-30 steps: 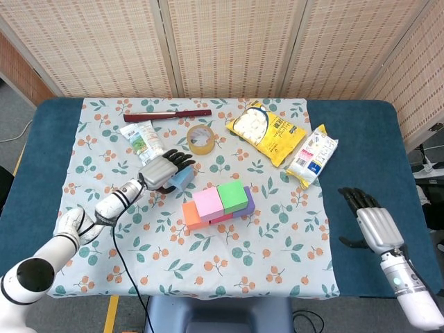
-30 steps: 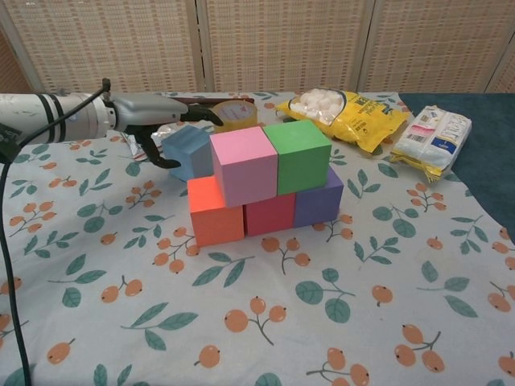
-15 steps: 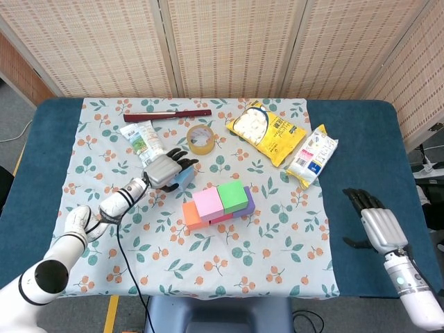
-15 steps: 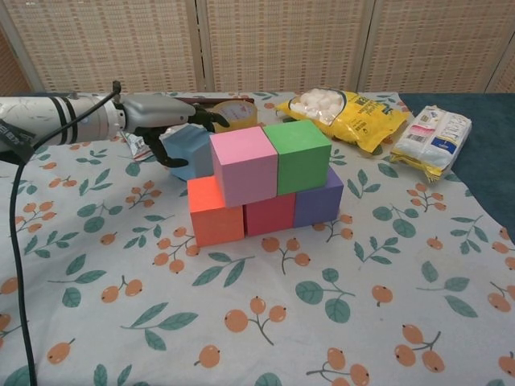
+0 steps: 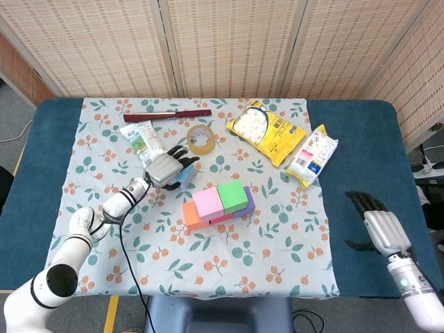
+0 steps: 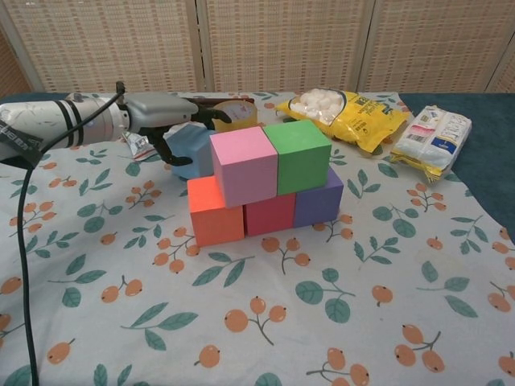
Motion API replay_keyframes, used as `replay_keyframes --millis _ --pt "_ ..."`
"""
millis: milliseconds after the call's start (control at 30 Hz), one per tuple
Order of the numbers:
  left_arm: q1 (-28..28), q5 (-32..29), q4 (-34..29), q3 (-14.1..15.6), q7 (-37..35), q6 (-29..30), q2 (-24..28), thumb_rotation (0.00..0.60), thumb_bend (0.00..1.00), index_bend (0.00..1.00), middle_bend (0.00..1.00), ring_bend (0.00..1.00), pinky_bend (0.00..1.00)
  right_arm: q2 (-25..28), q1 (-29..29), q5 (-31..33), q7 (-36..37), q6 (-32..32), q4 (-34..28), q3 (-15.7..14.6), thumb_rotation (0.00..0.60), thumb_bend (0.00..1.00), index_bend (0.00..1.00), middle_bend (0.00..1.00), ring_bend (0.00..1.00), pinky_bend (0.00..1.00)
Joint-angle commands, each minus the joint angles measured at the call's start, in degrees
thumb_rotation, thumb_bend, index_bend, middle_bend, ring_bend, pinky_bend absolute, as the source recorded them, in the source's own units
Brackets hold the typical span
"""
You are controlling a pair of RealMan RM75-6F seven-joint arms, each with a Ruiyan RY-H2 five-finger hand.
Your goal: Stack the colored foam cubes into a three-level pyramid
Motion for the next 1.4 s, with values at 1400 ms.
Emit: replay_keyframes --millis 1400 --pt "-1.2 1.7 -59.0 -10.2 34.3 22.0 33.0 0.600 0.49 0.08 0.67 0.23 0.07 10.9 -1.9 -15.9 13.4 2.0 -7.5 -1.3 0.600 0.05 0.00 0.05 0.00 0.12"
